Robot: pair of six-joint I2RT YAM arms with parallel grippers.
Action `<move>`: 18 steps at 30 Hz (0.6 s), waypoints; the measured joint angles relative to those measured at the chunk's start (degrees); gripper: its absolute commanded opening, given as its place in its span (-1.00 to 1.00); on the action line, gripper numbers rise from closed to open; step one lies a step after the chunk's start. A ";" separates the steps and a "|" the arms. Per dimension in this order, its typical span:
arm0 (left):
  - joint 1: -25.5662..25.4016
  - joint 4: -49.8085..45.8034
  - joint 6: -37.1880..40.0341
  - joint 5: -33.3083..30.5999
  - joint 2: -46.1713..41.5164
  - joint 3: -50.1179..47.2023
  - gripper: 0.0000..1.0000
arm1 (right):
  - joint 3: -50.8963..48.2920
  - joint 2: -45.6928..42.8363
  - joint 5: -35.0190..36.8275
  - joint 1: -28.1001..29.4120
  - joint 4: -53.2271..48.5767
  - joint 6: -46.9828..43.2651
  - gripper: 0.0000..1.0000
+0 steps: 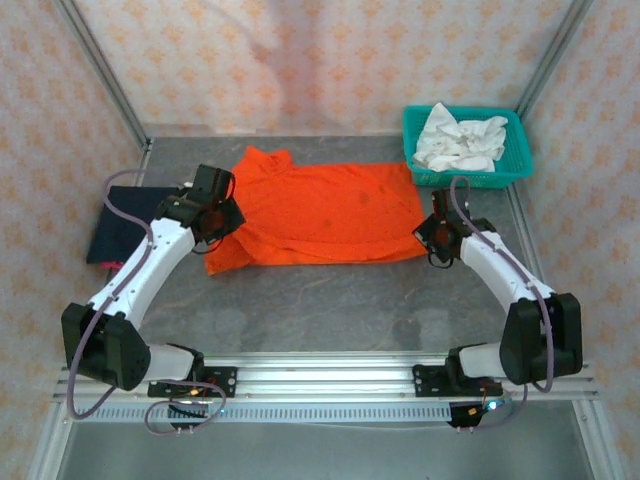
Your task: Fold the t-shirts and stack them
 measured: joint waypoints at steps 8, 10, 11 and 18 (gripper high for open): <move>0.00 0.17 3.98 -0.02 4.61 4.13 -1.00 | 2.08 2.99 0.00 0.00 0.42 -0.83 -1.00; 0.00 0.17 4.92 -0.22 5.79 5.46 -1.00 | 2.95 3.80 0.07 0.00 0.42 -1.14 -1.00; 0.04 0.24 5.53 -0.52 6.58 6.32 -1.00 | 3.63 4.37 0.07 0.00 0.57 -1.36 -1.00; 1.40 0.48 8.83 -1.03 10.69 10.21 -1.00 | 6.38 7.15 0.04 -0.15 1.64 -2.19 -1.00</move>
